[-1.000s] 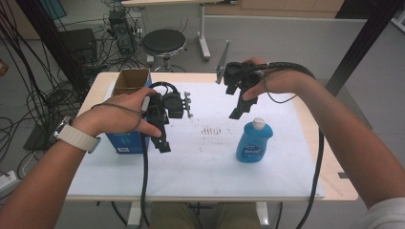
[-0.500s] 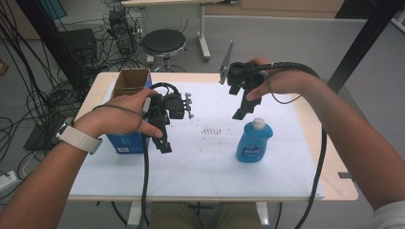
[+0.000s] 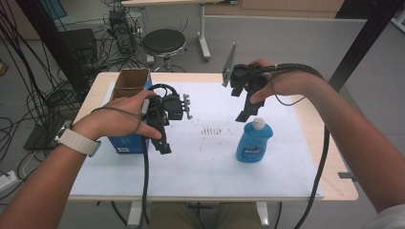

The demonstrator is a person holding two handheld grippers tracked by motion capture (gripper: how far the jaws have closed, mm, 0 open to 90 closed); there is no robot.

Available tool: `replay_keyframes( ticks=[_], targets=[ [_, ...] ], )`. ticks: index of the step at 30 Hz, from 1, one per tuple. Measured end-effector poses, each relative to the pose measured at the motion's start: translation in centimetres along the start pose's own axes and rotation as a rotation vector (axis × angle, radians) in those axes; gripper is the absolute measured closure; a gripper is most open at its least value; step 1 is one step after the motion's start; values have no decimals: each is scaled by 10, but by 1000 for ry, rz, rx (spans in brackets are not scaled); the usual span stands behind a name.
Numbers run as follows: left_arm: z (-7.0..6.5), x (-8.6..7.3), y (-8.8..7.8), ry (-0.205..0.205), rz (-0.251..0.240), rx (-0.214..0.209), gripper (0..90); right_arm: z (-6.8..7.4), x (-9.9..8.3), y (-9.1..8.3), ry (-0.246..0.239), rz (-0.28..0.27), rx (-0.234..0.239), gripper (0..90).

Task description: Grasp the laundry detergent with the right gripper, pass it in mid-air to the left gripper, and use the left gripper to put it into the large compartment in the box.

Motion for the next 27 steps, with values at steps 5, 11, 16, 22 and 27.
replay_keyframes(
  ticks=[5, 11, 16, 22, 27],
  targets=[
    [0, 0, 2, -1, 1, 0, 130, 3, -4, -1, 7, -9, 0, 63],
    [-1, 1, 3, -1, 0, 0, 130, 6, -9, 0, 13, -10, -1, 61],
    [-1, 2, 4, 0, 1, 2, 130, 8, -13, 0, 18, -15, -2, 60],
    [-1, 4, 5, -1, -7, 4, 130, 11, -17, -1, 13, -34, -5, 60],
    [-1, 6, 8, 3, -12, 1, 130, 14, -25, 0, 20, -43, -5, 60]
  ],
)
Point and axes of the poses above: each handheld gripper's, and its own axes: y roughly forward along the jaws, x roughly out of its top, z roughly to its left, the point moved 3 cm from there along y, roughly forward along the jaws, and after that the axes turned 10 degrees about -y, right-handed, at the moved point
